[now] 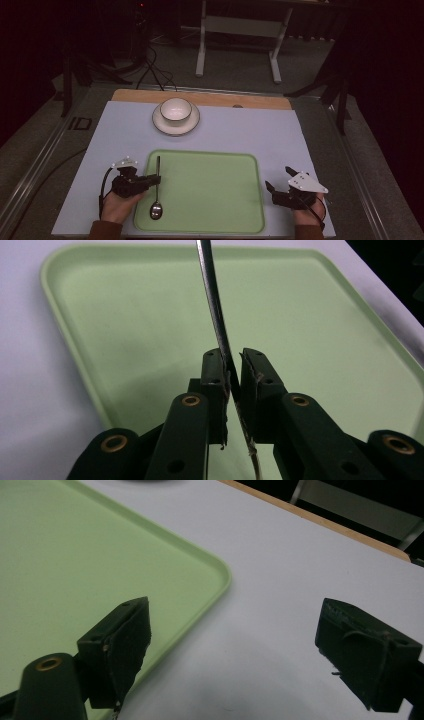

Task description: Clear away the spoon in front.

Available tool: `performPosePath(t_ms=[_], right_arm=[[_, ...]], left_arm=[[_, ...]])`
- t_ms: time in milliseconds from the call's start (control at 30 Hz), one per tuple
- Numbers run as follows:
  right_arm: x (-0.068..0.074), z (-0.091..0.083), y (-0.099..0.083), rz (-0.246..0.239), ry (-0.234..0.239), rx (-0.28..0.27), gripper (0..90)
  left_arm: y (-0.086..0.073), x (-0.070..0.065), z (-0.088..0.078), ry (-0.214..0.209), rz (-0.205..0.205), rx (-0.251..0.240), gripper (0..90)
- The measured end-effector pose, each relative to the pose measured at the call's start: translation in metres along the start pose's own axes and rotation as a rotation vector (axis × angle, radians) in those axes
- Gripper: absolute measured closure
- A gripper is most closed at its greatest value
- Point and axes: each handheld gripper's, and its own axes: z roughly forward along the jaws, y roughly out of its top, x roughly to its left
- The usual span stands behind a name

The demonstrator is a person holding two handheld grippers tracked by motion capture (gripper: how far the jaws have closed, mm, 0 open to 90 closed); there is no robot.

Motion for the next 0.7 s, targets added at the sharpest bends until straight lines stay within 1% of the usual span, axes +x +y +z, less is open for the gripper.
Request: performPosePath(t_ms=[200,433,600,700], right_arm=[[0.0001,0.0,0.0001,-0.002,0.001,0.0,14.3],[0.0001,0.0001,0.0002,-0.003,0.002,0.001,14.2],[0.0002,0.0003,0.0003,-0.004,0.002,0.002,14.3],[0.0006,0.0006,0.0005,-0.005,0.003,0.003,14.3]], left_arm=[[-0.0027,-0.0005,0.0008,0.0,-0.005,0.005,79.8],[-0.005,0.0028,0.0025,0.023,-0.009,0.023,78.5],[-0.0053,0.0038,0.0037,0.03,-0.008,0.031,77.7],[-0.0058,0.0048,0.0061,0.045,-0.002,0.048,77.3]])
